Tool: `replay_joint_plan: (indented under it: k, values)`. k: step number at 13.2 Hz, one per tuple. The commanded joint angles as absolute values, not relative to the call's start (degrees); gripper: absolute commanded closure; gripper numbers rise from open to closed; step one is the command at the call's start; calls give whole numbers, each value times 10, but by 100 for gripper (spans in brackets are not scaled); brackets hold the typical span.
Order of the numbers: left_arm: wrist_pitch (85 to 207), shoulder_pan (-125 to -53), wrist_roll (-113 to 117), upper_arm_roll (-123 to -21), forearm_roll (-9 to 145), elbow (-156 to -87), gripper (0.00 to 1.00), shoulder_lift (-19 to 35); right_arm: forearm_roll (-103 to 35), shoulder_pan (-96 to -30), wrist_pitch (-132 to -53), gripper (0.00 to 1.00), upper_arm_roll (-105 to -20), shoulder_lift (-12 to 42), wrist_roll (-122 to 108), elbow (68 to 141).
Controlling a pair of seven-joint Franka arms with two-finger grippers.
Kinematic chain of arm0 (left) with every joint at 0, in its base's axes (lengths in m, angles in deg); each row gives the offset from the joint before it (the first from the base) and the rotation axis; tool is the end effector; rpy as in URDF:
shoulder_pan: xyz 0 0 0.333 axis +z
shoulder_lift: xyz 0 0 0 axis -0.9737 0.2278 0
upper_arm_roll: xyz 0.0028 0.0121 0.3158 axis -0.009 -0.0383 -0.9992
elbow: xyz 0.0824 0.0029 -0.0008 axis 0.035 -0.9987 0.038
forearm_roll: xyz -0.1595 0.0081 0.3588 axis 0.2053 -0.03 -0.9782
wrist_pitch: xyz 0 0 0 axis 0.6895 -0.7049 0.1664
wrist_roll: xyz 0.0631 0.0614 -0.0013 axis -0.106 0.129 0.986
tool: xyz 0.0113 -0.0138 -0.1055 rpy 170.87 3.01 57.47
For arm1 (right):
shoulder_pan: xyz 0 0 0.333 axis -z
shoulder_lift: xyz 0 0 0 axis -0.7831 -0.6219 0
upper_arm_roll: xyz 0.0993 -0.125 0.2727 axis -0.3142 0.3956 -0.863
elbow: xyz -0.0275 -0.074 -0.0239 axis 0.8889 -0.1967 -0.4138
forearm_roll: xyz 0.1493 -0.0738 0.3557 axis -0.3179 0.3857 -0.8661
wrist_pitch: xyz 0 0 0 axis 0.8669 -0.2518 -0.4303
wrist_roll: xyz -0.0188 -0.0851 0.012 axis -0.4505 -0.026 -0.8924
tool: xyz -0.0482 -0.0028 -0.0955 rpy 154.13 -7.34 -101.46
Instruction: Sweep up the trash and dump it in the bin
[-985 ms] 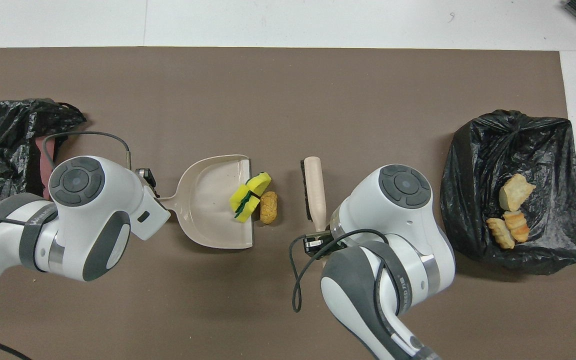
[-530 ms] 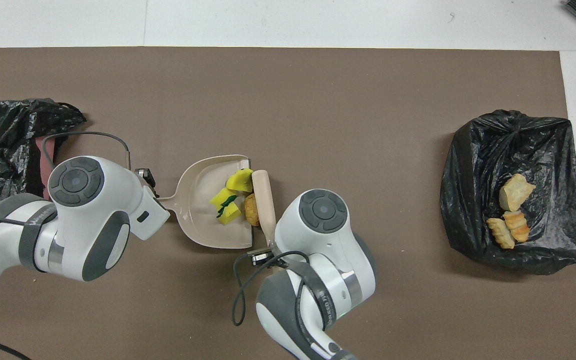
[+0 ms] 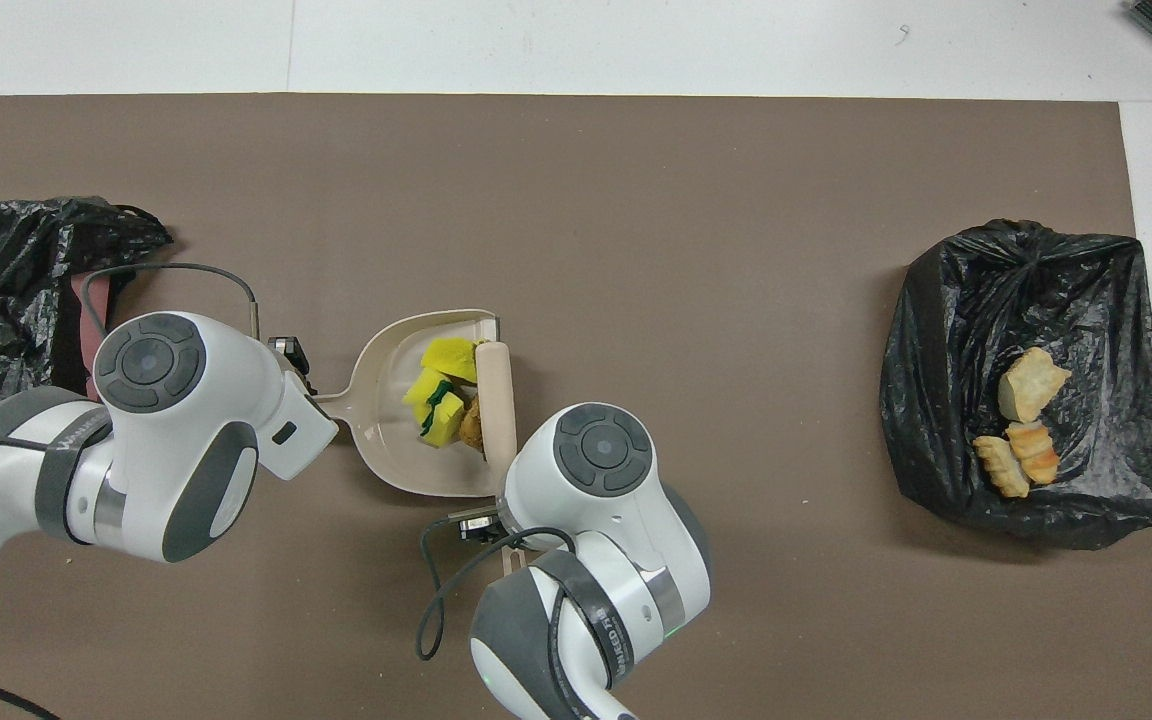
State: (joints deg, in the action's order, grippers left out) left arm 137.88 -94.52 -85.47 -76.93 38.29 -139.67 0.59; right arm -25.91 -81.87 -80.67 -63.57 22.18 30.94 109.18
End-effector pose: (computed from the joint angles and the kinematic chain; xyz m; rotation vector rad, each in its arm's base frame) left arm 0.5132 -0.1411 0.3527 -2.1748 2.1944 0.0525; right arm 0.4303 0.3826 0.4201 -2.8798 -0.0217 0.5473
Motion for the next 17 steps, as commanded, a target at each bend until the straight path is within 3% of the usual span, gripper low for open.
replay_joint_plan:
  k: [1,5,7,10,17]
  values:
    - [1391,-930,-864,-769,369,-1417,100,-8,-254,-784,-768,100,-640,252,305,1120]
    - [1393,-924,-865,-769,369,-1413,100,-6,-253,-811,-768,100,-644,265,348,1175]
    - [1393,-924,-864,-769,369,-1412,100,-6,-253,-869,-805,100,-644,271,388,1221]
    - [1393,-920,-867,-769,369,-1408,100,-3,-252,-930,-891,100,-644,325,409,1308]
    - [1392,-890,-906,-768,379,-1392,100,-1,-224,-948,-981,100,-643,322,418,1367]
